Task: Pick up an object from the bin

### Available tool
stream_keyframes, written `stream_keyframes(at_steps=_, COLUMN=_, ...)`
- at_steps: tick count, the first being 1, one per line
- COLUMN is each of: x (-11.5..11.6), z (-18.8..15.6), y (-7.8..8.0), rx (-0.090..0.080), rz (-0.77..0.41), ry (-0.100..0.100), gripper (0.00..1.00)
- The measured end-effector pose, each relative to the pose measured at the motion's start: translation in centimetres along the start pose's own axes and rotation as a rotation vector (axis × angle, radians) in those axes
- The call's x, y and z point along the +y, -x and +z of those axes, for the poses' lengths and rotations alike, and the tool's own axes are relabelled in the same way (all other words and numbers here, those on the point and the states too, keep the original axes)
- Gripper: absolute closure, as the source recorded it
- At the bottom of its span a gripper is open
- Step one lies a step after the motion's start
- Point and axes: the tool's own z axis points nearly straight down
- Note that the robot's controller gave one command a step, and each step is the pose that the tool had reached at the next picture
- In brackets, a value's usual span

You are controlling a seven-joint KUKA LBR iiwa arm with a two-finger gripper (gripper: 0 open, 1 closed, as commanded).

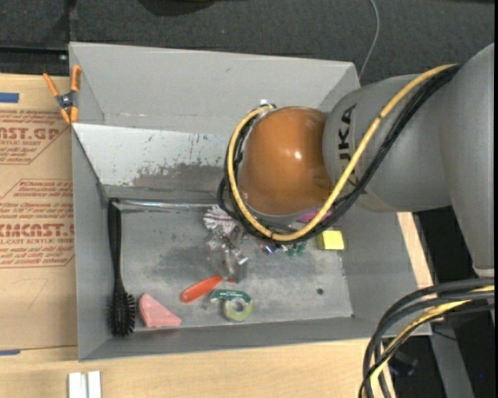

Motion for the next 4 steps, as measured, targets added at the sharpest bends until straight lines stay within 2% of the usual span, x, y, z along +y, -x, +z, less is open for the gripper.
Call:
stream_keyframes(at_steps=1, x=0.5, z=5.5, y=-2.2, rx=-0.006, rz=0.385, ry=0.000, gripper=0.00)
stream_keyframes(at_steps=2, x=0.5, z=6.0, y=-2.4, rx=-0.009, rz=0.388, ry=-0.001, gripper=1.00)
stream_keyframes(at_steps=3, x=0.5, z=6.0, y=-2.4, rx=-0.009, rz=0.388, ry=0.000, gripper=1.00)
stream_keyframes(at_steps=4, x=0.3, z=-2.4, y=-2.2, rx=-0.002, rz=0.404, ry=0.000, gripper=1.00)
